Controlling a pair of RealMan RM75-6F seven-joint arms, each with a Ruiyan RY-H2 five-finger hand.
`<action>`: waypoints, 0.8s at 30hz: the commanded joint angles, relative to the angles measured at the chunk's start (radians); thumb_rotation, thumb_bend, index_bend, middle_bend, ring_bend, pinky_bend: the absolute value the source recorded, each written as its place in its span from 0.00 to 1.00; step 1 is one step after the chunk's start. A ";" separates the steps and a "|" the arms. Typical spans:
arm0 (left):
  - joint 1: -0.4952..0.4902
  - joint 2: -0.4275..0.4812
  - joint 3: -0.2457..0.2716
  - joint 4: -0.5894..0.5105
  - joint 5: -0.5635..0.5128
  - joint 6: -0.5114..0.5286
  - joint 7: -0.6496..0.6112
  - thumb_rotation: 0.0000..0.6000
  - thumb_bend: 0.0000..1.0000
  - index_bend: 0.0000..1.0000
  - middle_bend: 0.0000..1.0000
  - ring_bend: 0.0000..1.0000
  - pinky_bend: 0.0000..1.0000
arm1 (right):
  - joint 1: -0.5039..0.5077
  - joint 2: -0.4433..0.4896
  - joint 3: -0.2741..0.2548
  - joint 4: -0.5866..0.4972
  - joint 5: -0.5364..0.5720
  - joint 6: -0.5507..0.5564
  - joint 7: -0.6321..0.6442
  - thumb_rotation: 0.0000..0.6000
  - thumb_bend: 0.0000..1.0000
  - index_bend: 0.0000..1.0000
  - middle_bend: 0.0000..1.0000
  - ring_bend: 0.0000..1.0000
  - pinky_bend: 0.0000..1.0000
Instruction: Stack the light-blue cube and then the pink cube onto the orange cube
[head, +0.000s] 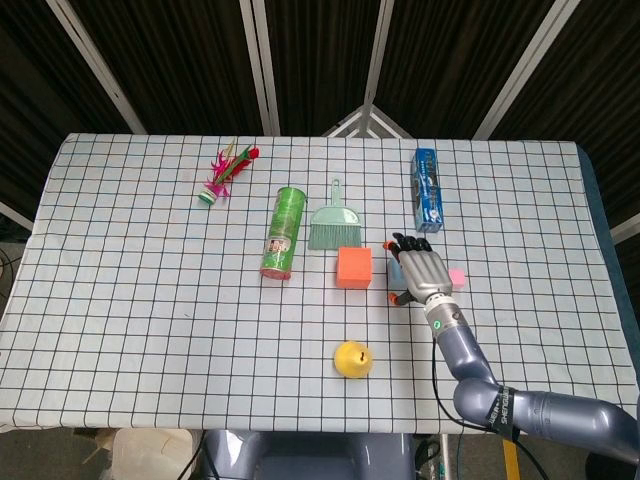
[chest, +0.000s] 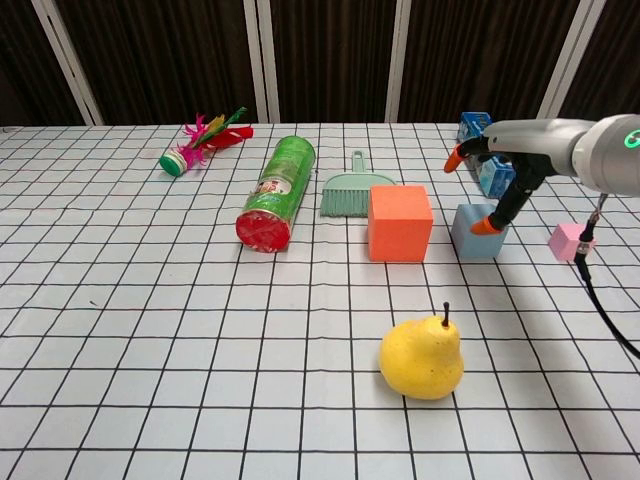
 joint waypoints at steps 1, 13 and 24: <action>-0.002 0.001 -0.002 0.002 -0.004 -0.005 -0.001 1.00 0.16 0.11 0.00 0.00 0.00 | 0.026 -0.009 0.007 0.028 0.037 0.012 -0.017 1.00 0.31 0.18 0.04 0.01 0.04; -0.005 -0.003 -0.004 0.001 -0.019 -0.015 0.018 1.00 0.16 0.11 0.00 0.00 0.00 | 0.026 -0.025 -0.040 0.099 0.085 -0.023 0.004 1.00 0.31 0.20 0.04 0.01 0.04; -0.007 -0.004 0.001 -0.005 -0.012 -0.018 0.027 1.00 0.16 0.11 0.00 0.00 0.00 | 0.012 -0.054 -0.064 0.146 0.061 -0.043 0.051 1.00 0.31 0.25 0.04 0.01 0.05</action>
